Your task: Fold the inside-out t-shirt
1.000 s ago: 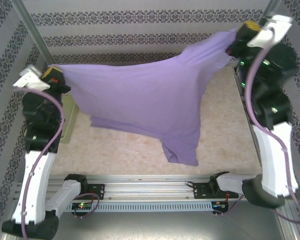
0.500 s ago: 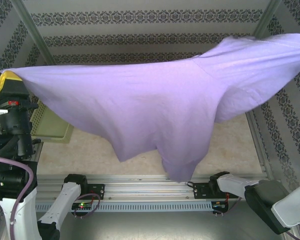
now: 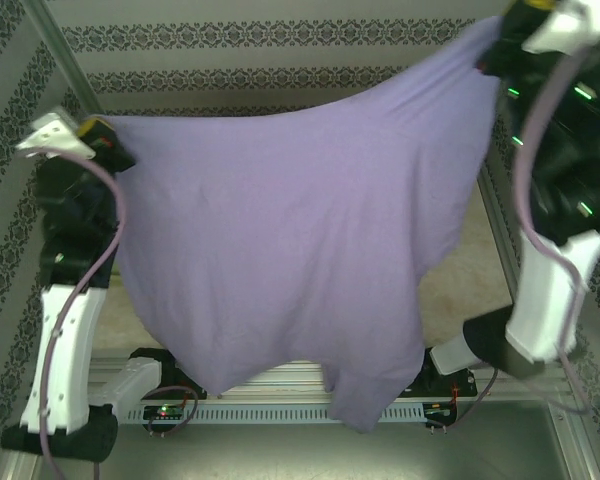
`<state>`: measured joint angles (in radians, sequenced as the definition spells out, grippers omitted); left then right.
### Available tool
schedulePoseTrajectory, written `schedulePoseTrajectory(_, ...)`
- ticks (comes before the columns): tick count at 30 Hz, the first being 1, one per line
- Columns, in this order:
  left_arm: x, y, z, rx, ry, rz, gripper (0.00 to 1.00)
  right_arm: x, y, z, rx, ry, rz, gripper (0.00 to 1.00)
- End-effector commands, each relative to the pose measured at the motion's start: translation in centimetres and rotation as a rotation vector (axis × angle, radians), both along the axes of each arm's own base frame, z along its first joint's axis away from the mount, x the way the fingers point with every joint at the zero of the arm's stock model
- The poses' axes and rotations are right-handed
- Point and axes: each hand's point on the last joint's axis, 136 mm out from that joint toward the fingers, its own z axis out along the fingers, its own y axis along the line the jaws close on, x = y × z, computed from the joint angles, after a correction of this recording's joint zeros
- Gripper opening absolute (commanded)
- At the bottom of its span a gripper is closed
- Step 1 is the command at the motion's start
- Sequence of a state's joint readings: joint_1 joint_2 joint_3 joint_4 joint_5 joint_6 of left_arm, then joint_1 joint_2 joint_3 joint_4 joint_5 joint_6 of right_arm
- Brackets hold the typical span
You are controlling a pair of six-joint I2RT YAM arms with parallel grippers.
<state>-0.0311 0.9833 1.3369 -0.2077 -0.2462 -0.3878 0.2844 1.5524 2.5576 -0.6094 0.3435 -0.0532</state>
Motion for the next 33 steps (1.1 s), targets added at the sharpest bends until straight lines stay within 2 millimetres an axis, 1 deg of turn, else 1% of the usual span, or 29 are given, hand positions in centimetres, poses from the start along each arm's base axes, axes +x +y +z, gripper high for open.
schedulePoseTrajectory(1, 2.3, 0.7, -3.2, 0.024, 0.064, 0.047, 0.0, 8.4, 0.5, -6.4, -0.058, 0.181, -0.074, 0.0)
schedulePoseTrajectory(2, 3.5, 0.6, -4.7, 0.028, 0.096, 0.043, 0.0, 10.7, 0.8, -8.4, -0.067, 0.228, -0.08, 0.0)
schedulePoseTrajectory(3, 4.6, 0.6, -6.0, 0.033, 0.119, 0.043, 0.0, 12.4, 1.0, -10.1, -0.071, 0.263, -0.082, 0.0)
schedulePoseTrajectory(5, 7.2, 0.5, -9.5, 0.053, 0.187, 0.044, 0.0, 16.7, 1.6, -14.8, -0.082, 0.352, -0.083, 0.0)
schedulePoseTrajectory(6, 8.3, 0.5, -10.9, 0.068, 0.214, 0.045, 0.0, 18.2, 1.8, -16.6, -0.085, 0.38, -0.086, 0.0)
schedulePoseTrajectory(8, 11.1, 0.5, -14.7, 0.094, 0.302, 0.049, 0.0, 21.9, 1.9, -20.9, -0.092, 0.447, -0.105, 0.0)
schedulePoseTrajectory(9, 12.2, 0.5, -16.1, 0.101, 0.331, 0.046, 0.0, 23.2, 1.8, -22.4, -0.093, 0.468, -0.116, 0.0)
schedulePoseTrajectory(11, 14.5, 0.3, -19.3, 0.114, 0.393, 0.035, 0.0, 26.3, 1.6, -26.1, -0.096, 0.523, -0.137, 0.0)
schedulePoseTrajectory(12, 15.3, 0.2, -20.4, 0.119, 0.414, 0.033, 0.0, 27.3, 1.4, -27.2, -0.093, 0.537, -0.143, 0.0)
schedulePoseTrajectory(13, 16.3, 0.2, -21.7, 0.126, 0.437, 0.031, 0.0, 28.7, 1.4, -29.0, -0.096, 0.563, -0.146, 0.0)
schedulePoseTrajectory(14, 17.1, 0.2, -22.9, 0.13, 0.457, 0.032, 0.0, 29.8, 1.3, -30.4, -0.097, 0.579, -0.152, 0.0)
schedulePoseTrajectory(17, 19.1, 0.4, -25.5, 0.144, 0.496, 0.041, 0.0, 32.5, 1.3, -33.7, -0.101, 0.612, -0.154, 0.0)
schedulePoseTrajectory(19, 20.4, 0.4, -26.7, 0.15, 0.518, 0.041, 0.0, 33.7, 1.5, -35.3, -0.1, 0.619, -0.14, 0.0)
schedulePoseTrajectory(21, 21.5, 0.3, -27.5, 0.157, 0.532, 0.036, 0.0, 34.8, 1.8, -36.5, -0.09, 0.616, -0.121, 0.0)
schedulePoseTrajectory(23, 22.6, 0.4, -27.9, 0.164, 0.539, 0.039, 0.0, 35.6, 1.9, -37.2, -0.07, 0.603, -0.108, 0.0)
schedulePoseTrajectory(26, 23.9, 1.1, -28.6, 0.169, 0.562, 0.061, 0.0, 36.5, 1.9, -37.6, -0.032, 0.578, -0.081, 0.0)
schedulePoseTrajectory(29, 24.8, 2.2, -29.6, 0.142, 0.576, 0.069, 0.0, 36.7, 2.2, -37.7, -0.015, 0.575, -0.052, 0.0)
schedulePoseTrajectory(31, 25.3, 2.6, -30.1, 0.143, 0.586, 0.07, 0.0, 36.3, 2.3, -38.1, -0.013, 0.6, -0.057, 0.0)
schedulePoseTrajectory(33, 25.7, 2.7, -31.0, 0.142, 0.611, 0.051, 0.0, 35.6, 1.9, -38.6, 0.0, 0.64, -0.082, 0.0)
